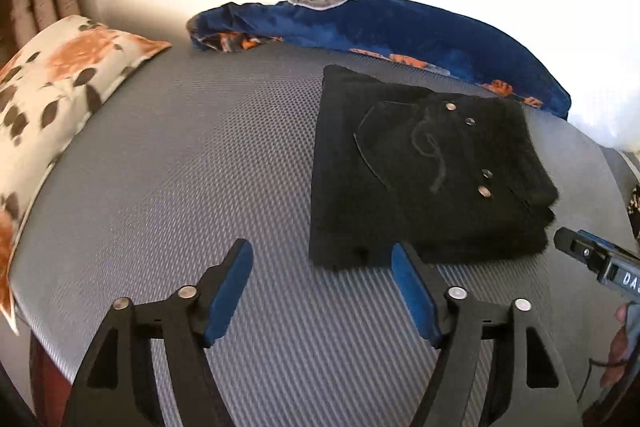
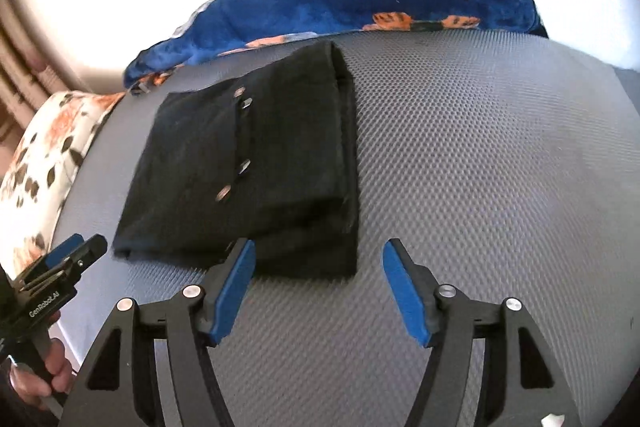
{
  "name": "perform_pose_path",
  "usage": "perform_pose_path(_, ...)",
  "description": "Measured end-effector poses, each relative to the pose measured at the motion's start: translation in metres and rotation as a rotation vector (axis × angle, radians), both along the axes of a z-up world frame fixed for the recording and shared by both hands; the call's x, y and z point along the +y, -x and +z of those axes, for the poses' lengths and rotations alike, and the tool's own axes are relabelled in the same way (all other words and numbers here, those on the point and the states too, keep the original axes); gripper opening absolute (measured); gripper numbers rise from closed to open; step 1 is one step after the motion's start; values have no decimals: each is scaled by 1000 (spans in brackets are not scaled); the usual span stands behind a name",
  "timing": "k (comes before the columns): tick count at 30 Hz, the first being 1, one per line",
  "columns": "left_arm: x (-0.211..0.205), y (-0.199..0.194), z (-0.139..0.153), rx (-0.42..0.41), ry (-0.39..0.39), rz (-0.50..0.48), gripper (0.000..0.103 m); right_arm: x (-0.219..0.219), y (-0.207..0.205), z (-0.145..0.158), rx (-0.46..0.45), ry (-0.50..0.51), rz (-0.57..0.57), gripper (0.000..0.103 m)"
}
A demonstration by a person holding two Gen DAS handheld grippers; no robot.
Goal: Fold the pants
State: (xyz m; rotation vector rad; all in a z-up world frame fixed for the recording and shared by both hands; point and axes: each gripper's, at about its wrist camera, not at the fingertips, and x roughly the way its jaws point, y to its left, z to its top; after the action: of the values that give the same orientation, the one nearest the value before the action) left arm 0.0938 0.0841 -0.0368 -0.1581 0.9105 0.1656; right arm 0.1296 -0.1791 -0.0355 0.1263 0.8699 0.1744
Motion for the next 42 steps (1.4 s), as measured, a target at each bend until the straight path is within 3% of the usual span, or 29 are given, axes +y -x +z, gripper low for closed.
perform_pose_path(4,-8,32,7,-25,-9,20,76,14,45,12,-80,63,-19,80)
perform_pose_path(13,-18,86,17,-62,-46,46,77,39,116,28,-231,182,-57,96)
perform_pose_path(27,-30,115,16,-71,-62,44,77,57,150,20,-282,214,-7,99)
perform_pose_path(42,-38,117,7,-46,-95,24,77,51,147,13,-238,217,-25,99)
